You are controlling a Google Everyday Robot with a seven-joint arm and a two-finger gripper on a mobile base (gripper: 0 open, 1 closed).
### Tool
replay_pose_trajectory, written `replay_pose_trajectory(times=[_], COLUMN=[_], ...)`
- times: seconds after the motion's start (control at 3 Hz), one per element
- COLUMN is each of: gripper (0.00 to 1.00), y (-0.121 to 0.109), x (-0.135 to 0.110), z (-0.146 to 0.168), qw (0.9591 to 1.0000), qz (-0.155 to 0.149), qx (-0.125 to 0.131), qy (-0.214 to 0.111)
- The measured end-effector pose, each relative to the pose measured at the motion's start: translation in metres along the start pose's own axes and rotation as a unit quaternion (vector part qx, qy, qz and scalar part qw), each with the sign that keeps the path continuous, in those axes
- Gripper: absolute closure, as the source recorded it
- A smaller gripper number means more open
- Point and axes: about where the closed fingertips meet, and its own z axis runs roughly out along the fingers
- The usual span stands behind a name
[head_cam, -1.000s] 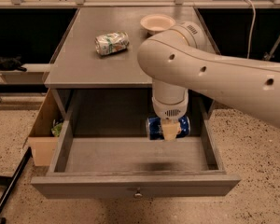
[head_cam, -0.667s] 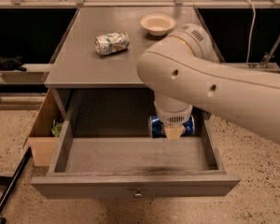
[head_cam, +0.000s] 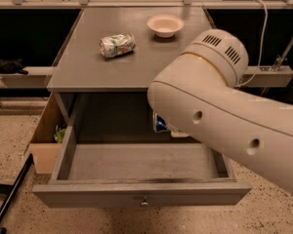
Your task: Pick pepsi can from top drawer and place on counter
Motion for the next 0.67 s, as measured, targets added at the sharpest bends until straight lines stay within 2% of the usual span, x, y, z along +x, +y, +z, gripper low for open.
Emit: replay_pose_trajectory(times=[0.67], gripper=[1.0], y=[-0.0051], x=[0.0041], z=[0.0045], qw=[0.9999], qz=[-0.01], qx=[-0.008], qy=[-0.009])
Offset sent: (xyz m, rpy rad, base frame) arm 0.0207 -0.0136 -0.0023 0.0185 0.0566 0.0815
